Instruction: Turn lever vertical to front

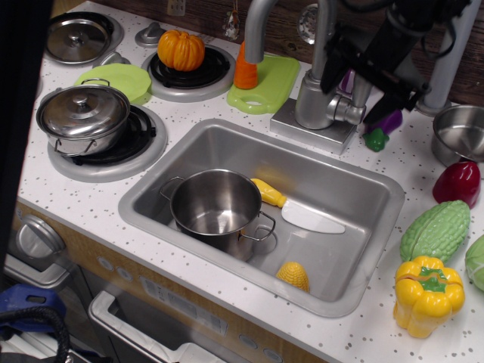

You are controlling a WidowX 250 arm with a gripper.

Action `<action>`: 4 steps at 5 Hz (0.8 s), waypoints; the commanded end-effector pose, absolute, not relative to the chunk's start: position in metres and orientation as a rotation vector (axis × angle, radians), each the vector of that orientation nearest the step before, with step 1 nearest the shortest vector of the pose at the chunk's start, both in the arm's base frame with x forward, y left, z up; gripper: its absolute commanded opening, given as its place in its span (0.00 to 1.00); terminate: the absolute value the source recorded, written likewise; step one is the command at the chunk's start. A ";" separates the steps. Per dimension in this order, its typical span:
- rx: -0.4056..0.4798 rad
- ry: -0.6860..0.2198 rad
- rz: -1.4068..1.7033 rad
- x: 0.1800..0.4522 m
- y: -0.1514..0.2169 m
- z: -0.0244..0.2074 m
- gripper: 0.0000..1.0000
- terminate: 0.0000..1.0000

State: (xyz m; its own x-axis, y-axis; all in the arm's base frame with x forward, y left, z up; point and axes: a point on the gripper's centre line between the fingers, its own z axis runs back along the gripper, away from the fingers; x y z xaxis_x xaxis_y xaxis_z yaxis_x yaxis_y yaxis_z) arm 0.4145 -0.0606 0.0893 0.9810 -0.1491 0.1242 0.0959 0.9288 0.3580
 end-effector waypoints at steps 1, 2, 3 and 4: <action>0.359 -0.228 -0.147 0.431 -0.068 0.120 1.00 0.00; 0.334 -0.243 -0.163 0.441 -0.066 0.114 1.00 0.00; 0.314 -0.244 -0.174 0.448 -0.064 0.110 1.00 0.00; 0.306 -0.242 -0.160 0.448 -0.063 0.106 0.00 0.00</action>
State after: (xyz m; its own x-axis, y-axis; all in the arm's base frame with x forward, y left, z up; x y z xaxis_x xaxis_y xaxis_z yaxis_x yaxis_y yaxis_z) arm 0.4447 -0.0634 0.0853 0.9677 -0.1866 0.1693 0.1258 0.9400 0.3173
